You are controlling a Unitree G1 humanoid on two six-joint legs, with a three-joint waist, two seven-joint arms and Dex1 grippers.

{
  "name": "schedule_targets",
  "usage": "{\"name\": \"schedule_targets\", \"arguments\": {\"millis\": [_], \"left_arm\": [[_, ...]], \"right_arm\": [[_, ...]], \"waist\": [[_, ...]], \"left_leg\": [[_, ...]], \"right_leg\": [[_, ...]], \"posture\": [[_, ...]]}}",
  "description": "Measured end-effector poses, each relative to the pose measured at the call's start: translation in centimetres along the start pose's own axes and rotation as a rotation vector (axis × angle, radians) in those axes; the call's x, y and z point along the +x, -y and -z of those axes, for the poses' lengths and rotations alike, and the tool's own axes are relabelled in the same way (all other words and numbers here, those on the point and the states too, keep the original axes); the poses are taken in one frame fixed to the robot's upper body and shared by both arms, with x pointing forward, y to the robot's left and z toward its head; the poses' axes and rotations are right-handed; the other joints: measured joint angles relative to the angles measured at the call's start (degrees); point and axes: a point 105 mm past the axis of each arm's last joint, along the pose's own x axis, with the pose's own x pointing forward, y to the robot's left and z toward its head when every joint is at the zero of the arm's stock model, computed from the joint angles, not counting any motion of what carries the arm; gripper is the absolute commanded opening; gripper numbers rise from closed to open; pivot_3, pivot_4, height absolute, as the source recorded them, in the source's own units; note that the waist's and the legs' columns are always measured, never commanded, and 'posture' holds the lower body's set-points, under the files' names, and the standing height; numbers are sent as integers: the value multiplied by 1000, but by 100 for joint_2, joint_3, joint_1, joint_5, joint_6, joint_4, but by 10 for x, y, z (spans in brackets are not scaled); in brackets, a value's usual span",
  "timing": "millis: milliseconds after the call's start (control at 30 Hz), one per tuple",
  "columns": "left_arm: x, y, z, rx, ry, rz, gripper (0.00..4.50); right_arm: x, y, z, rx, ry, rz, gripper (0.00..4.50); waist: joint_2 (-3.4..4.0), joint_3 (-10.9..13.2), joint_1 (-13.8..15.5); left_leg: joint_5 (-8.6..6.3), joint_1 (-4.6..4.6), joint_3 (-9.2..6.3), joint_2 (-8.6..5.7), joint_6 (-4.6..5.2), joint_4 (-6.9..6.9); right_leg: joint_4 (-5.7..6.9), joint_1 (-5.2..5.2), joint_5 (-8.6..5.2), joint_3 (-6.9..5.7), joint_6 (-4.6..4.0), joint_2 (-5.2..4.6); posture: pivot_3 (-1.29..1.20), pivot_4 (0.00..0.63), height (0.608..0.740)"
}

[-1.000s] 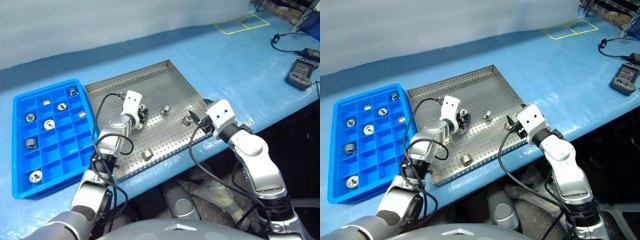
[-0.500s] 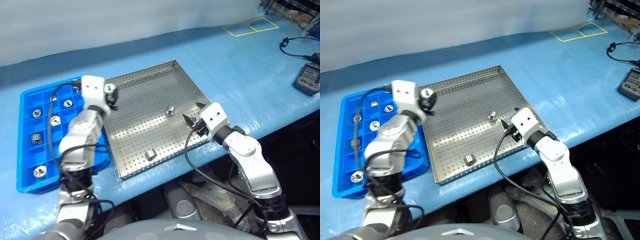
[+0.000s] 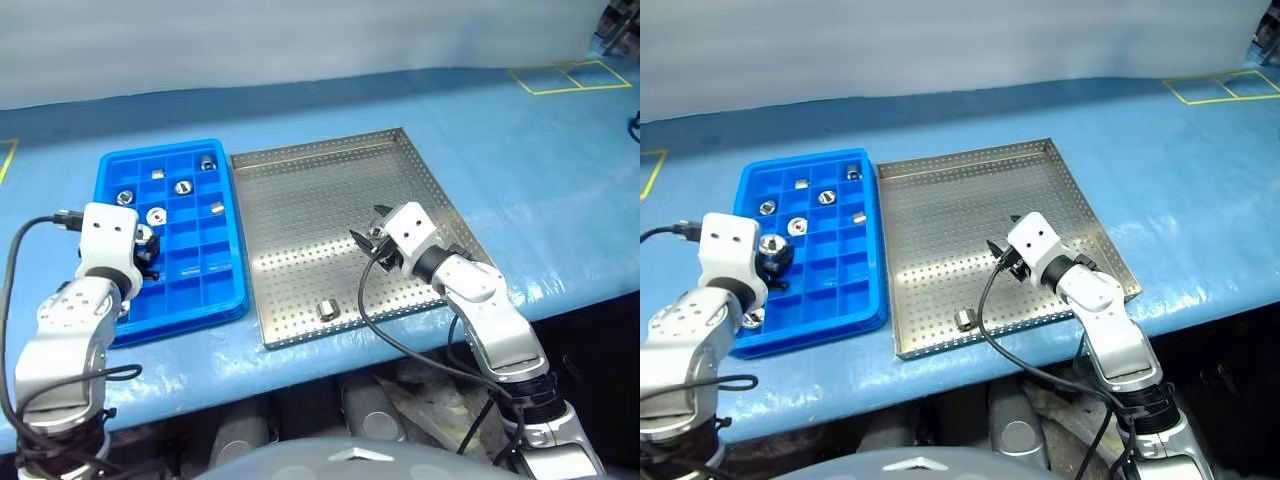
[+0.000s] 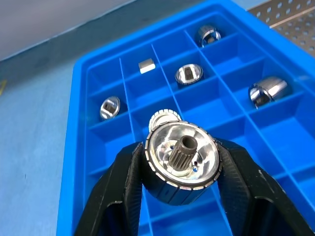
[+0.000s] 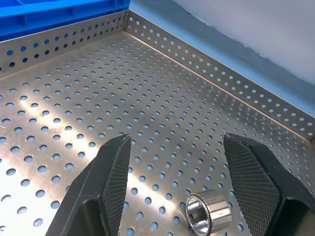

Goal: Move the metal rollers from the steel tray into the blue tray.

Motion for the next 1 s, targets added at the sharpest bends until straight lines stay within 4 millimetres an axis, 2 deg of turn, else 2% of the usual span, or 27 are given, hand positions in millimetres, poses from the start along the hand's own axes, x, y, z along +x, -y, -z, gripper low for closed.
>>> {"name": "schedule_targets", "arguments": {"millis": [367,467,600,700,800,867,1000], "left_arm": [[5,12,18,-49,-68,43,2117],[10,22,22,-57,-82,82,2888],[14,20,16,-59,-57,70,4140],[18,29,7,-107,-4,108,4140],[17,42,-16,-188,120,199,4140],[12,49,-34,-235,214,278,4140],[3,71,-53,-239,304,443,4140]], "right_arm": [[0,0,1,1,-1,-8,3136],[0,0,0,0,0,-8,3136],[0,0,1,0,-2,-5,3136],[0,1,1,-1,-2,-3,3136],[-1,3,1,0,-3,6,3136],[-2,4,2,4,-7,14,3136],[-6,14,6,30,-35,59,3136]], "waist": [[0,-1,295],[-1,-1,311],[-1,-2,339],[-3,-3,360],[-4,-4,351],[-3,-4,335],[-3,-4,291]], "left_leg": [[11,-1,-26,1,-18,-4],[11,-1,-26,1,-18,-3],[11,-1,-26,0,-18,-4],[12,-1,-26,-3,-17,-3],[12,-2,-25,-3,-19,-3],[13,-2,-25,-1,-20,-5],[13,-2,-24,-3,-19,-5]], "right_leg": [[3,9,-10,-34,-21,-2],[2,10,-10,-34,-21,-2],[2,12,-10,-37,-21,-5],[0,14,-10,-40,-21,-11],[-1,12,-10,-43,-21,-14],[0,11,-11,-44,-22,-13],[-1,13,-11,-45,-22,-11]], "posture": [[-169,150,740],[-186,150,740],[-195,150,740],[-205,150,740],[-205,150,740],[-205,150,740],[-227,150,740]]}}
